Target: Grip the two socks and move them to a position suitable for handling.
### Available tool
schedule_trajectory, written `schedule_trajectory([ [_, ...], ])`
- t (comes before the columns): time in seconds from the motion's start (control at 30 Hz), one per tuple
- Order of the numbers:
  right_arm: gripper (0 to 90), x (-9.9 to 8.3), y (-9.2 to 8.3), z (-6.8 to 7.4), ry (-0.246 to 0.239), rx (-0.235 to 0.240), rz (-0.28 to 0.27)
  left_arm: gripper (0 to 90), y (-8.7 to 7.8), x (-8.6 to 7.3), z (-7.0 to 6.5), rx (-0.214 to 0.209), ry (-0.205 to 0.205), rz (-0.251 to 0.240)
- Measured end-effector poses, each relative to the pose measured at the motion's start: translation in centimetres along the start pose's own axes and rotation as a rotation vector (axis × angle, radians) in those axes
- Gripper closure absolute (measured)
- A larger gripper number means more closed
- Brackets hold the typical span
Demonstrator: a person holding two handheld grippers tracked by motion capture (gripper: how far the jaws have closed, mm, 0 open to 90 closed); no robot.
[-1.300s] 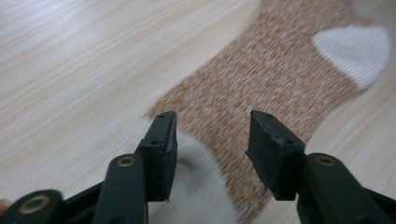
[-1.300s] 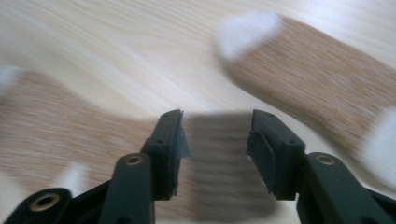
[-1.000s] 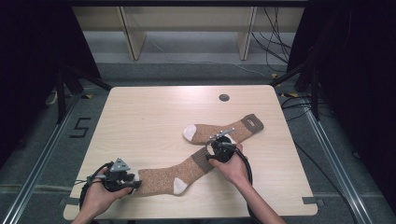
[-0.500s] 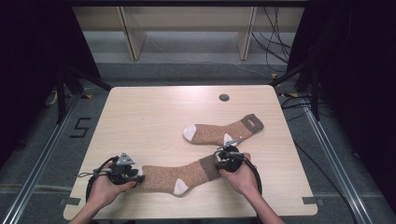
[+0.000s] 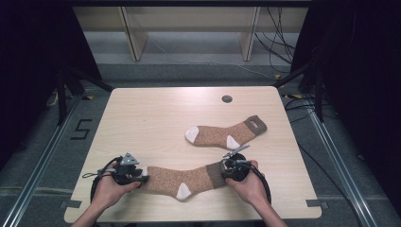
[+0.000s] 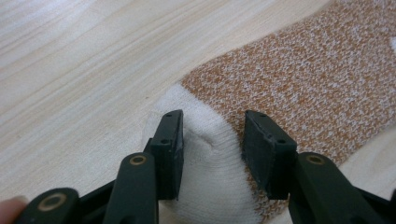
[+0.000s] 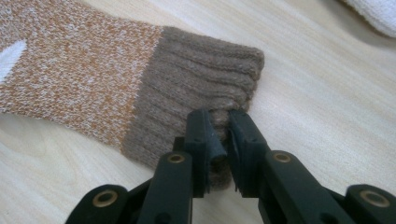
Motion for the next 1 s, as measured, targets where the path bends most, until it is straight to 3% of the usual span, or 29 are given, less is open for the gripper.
schedule_trajectory([
  [0.13,72.1,0.3,-0.5,-0.1,-0.007,0.003,0.001,54.8,-0.2,0.2,-0.1,-0.007,-0.004,-0.017],
  [0.2,63.9,0.7,-0.9,-0.3,-0.01,-0.004,-0.021,49.8,-0.5,0.6,0.0,-0.006,-0.007,-0.049],
  [0.23,56.8,1.3,-1.4,-0.8,0.005,-0.007,-0.064,44.7,-0.8,0.9,-0.1,-0.009,-0.011,-0.083],
  [0.3,54.1,1.6,-1.6,-1.0,0.018,-0.015,-0.08,41.8,-1.3,1.5,0.0,-0.005,-0.002,-0.127],
  [0.33,49.3,2.5,-1.9,-2.4,0.031,-0.045,-0.125,36.9,-1.7,2.3,-0.3,0.003,-0.016,-0.203],
  [0.4,47.7,2.7,-2.0,-2.8,0.037,-0.051,-0.125,33.8,-1.9,2.5,-0.3,0.006,-0.01,-0.221],
  [0.43,44.7,3.3,-2.1,-4.2,0.066,-0.075,-0.133,32.3,-2.1,2.9,-0.4,0.015,0.0,-0.248],
  [0.5,42.4,4.0,-2.1,-5.5,0.084,-0.093,-0.149,30.7,-2.2,3.1,-0.5,0.012,-0.007,-0.276],
  [0.53,42.4,4.0,-2.1,-5.5,0.084,-0.093,-0.149,30.3,-2.2,3.1,-0.5,0.012,-0.007,-0.276],
  [0.73,36.7,6.7,-1.3,-9.1,0.13,-0.144,-0.147,28.6,-2.2,3.0,-0.3,0.02,-0.006,-0.289],
  [0.8,35.2,7.5,-0.8,-10.2,0.107,-0.168,-0.157,28.4,-2.3,3.1,-0.1,0.032,-0.008,-0.3],
  [0.83,33.3,8.2,0.0,-11.1,0.12,-0.179,-0.148,28.4,-2.4,3.2,0.0,0.036,-0.011,-0.301],
  [0.87,33.3,8.2,0.0,-11.1,0.12,-0.179,-0.148,28.4,-2.4,3.2,0.0,0.036,-0.014,-0.303],
  [0.9,32.3,8.4,0.4,-11.4,0.149,-0.182,-0.14,28.3,-2.3,3.2,0.0,0.033,-0.013,-0.306],
  [0.97,31.3,9.0,1.3,-12.2,0.127,-0.188,-0.136,28.4,-2.3,3.2,0.0,0.025,-0.014,-0.308],
  [1.0,30.9,9.2,1.7,-12.2,0.153,-0.186,-0.124,28.4,-2.2,3.2,0.1,0.028,-0.019,-0.31],
])
Point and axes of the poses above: each handheld gripper's, and its own axes: y roughly forward along the jaws, x roughly out of its top, z roughly to its left, the point moved 10 cm from there along y, roughly forward along the jaws, and after that the axes turned 10 degrees about -x, right-handed, at the moved point
